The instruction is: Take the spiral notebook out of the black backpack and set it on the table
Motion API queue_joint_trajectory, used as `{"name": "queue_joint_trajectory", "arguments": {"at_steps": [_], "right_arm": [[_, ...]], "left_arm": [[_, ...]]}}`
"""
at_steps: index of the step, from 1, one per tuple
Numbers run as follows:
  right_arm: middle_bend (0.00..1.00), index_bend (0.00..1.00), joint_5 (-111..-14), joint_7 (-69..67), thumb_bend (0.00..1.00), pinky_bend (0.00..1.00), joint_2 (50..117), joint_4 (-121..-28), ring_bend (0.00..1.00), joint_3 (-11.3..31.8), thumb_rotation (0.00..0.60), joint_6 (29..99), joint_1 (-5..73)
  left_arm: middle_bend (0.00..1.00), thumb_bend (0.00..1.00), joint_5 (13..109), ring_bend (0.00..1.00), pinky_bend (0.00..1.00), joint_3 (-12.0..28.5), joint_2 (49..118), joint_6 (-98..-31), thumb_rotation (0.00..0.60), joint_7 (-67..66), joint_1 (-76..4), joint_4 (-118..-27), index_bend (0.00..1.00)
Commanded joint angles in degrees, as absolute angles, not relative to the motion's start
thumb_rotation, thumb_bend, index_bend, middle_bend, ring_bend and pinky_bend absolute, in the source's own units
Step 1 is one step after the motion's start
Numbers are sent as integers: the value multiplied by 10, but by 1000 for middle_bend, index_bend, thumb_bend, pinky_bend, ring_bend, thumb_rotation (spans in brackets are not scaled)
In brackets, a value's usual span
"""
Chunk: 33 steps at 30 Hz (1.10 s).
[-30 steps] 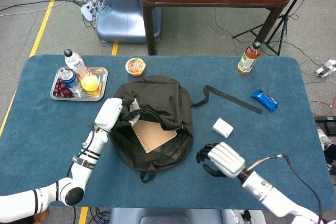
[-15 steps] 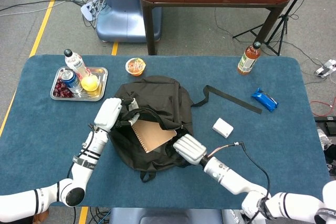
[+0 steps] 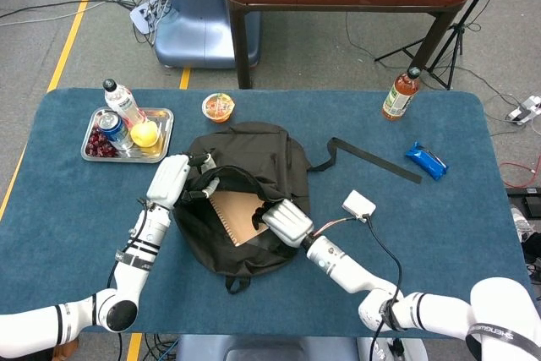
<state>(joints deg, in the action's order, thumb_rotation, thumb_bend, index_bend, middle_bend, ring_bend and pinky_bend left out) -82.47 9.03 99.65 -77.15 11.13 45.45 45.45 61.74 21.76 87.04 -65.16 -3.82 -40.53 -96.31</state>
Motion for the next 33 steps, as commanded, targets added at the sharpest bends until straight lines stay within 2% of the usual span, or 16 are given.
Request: {"name": "queue_joint_trajectory", "arguments": {"at_steps": [1,22,33], "right_arm": [[373,443,-822,102,113,474,1019,-745,277,112,600,455,470],[362,437,-845,99,92,444,1112,-595,260,94,600,481,520],[329,386,-845,105,92,400,1139,-536,232,89,600,482,533]], "left_arm": [[720,489,609,525,357,219,873,-658,600,-46,-407,-964,738],[717,488,600,524,357,214,882,-670,600,-46,-407,-963,740],[712,488,600,524,358,212,881,-670,600,-38,-403,-961,741]]}}
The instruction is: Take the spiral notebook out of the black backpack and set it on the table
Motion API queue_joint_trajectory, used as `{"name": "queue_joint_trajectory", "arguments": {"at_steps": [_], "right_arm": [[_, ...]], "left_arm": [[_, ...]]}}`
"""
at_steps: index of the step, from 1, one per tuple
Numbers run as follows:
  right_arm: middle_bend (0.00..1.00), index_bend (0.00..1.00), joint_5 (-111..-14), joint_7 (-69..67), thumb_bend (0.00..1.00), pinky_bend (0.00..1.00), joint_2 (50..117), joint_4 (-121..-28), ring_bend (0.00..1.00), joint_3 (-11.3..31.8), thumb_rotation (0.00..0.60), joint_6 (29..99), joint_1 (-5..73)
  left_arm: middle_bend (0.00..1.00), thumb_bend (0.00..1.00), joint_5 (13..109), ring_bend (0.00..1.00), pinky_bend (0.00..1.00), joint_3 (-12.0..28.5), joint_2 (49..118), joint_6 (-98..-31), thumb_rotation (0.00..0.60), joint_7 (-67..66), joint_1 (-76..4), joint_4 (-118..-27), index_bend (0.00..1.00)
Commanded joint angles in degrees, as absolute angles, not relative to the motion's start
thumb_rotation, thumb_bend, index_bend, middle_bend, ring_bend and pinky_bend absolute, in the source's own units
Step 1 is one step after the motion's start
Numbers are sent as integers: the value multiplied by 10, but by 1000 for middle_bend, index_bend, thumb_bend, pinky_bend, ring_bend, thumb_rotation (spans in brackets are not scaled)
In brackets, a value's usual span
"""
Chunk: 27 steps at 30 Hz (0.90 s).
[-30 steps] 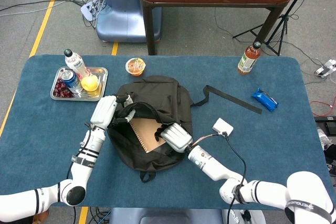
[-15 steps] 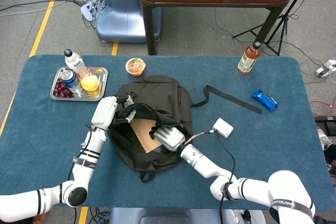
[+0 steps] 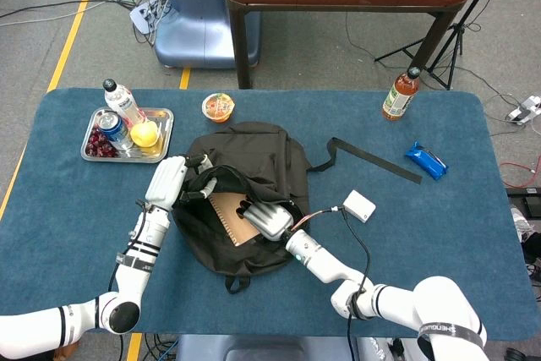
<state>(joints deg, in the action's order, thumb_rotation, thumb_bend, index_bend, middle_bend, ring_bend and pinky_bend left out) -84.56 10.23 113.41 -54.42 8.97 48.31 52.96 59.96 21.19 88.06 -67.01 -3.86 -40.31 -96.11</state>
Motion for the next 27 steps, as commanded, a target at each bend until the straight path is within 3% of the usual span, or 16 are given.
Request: {"name": "queue_joint_trajectory", "arguments": {"at_steps": [1,13,22,27], "right_arm": [[327,384,-845,106,92,400,1142,-531,231,88,600,483,534],[333,381,-869,85,182,397,1180,-466,230,84,600,515,551],[371,381,-885,48,354,398,1195,-430,272,79,600,542,559],[380,381,-889,41,368,398,1204,-415,286,79,600,549,563]], "left_arm": [[711,488,600,524,357,212,880,-671,600,-37,-402,-961,741],[705,488,602,523,357,212,873,-675,600,-30,-396,-966,741],[703,488,604,523,357,210,870,-675,600,-26,-393,-966,743],[701,488,606,523,358,209,871,-674,600,-25,-393,-967,743]]}}
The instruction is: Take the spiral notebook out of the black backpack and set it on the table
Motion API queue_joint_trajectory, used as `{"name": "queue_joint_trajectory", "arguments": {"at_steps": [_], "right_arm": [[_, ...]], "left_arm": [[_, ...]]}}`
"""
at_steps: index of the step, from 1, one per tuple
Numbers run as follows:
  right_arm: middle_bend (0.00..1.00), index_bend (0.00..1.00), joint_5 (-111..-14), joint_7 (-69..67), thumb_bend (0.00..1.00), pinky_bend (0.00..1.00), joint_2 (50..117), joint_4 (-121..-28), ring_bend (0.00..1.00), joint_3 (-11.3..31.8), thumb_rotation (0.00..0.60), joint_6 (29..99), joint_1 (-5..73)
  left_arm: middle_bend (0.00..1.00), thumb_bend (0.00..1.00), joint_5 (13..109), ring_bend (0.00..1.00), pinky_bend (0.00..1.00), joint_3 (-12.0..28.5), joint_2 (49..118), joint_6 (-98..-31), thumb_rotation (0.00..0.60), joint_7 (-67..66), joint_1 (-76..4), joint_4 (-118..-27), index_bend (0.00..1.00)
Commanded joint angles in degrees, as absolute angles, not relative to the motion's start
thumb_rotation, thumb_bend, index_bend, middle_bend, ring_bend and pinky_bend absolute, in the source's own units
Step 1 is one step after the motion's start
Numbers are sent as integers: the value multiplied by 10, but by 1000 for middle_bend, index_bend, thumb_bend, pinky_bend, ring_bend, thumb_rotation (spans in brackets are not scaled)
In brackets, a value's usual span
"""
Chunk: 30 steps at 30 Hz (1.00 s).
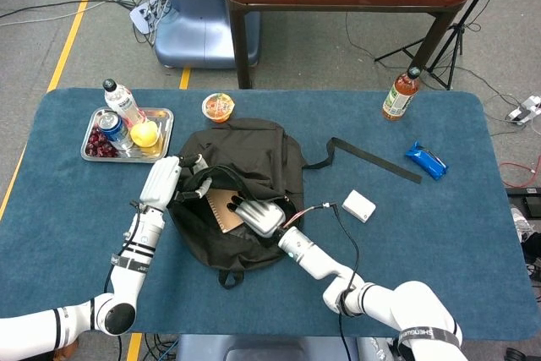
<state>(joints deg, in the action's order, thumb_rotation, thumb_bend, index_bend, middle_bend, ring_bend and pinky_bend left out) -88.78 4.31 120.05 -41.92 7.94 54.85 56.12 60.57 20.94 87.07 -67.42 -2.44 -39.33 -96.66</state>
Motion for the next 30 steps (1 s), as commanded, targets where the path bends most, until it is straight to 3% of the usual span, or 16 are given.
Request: {"name": "queue_joint_trajectory", "arguments": {"at_steps": [1,9,17,30], "right_arm": [[381,381,-889,40,368,398,1205,-411,287,78,600,549,563],[385,399,-899,35,375,398,1224,-376,293,74,600,570,569],[444,569,-911,12,511,398,1237,-342,345,69,600,601,570],[534,766,-948,-24,533,416,1205,-370,432,47,600,703,548]], "left_arm": [[701,488,606,523,358,209,871,-674,600,-25,-393,-967,744],[697,488,606,523,357,209,867,-675,600,-22,-390,-968,744],[690,488,609,523,358,209,865,-675,600,-17,-389,-969,744],[682,488,602,523,357,215,856,-673,600,-24,-391,-966,745]]}}
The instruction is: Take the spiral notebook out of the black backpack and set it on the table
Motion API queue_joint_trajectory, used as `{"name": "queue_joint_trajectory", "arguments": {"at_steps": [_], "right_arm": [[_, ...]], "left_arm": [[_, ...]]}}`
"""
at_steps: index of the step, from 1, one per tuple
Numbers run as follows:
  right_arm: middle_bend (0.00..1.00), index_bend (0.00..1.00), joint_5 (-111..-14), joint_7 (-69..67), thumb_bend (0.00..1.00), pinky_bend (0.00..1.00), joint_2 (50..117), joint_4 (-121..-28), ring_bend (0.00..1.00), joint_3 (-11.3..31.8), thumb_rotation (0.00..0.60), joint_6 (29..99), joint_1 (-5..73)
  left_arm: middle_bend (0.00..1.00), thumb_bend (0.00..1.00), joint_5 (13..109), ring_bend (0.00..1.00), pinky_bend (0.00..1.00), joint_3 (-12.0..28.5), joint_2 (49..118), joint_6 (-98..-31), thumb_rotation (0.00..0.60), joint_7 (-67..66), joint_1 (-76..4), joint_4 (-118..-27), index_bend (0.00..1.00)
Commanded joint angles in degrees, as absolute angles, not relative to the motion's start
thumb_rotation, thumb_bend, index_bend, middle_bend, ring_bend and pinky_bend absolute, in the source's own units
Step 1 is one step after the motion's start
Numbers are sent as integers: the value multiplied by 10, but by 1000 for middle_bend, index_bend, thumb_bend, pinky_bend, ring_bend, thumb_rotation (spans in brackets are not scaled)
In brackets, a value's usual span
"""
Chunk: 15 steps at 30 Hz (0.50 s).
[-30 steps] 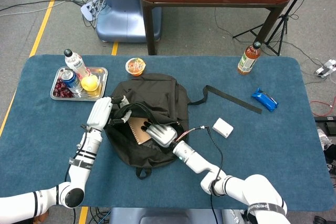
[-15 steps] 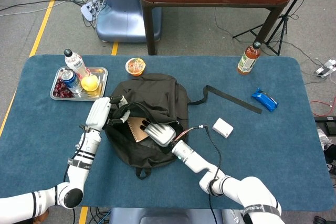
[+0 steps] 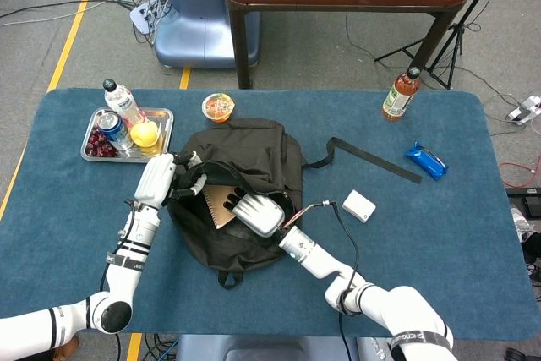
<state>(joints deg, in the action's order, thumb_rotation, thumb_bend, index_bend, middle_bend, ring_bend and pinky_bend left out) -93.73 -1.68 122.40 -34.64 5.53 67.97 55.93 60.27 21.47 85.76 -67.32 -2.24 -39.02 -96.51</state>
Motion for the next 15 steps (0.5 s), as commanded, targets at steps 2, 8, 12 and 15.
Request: {"name": "queue_joint_trajectory", "arguments": {"at_steps": [2,8,12,15], "right_arm": [[553,795,-953,-25,532,429,1188,-396,452,43,600,720,539],[628,868,-963,-8,547,497,1104,-541,529,39,600,769,506],[675,911,-965,4,548,555,1046,-648,585,40,600,790,485],[702,941,-969,11,548,588,1005,-720,625,38,600,804,469]], "left_arm": [[682,488,602,523,357,216,854,-673,600,-25,-391,-967,745],[681,488,595,523,358,217,850,-672,600,-36,-393,-969,745],[679,488,590,523,358,215,850,-671,600,-41,-393,-969,745],[679,488,586,523,358,214,847,-670,600,-46,-393,-970,745]]}}
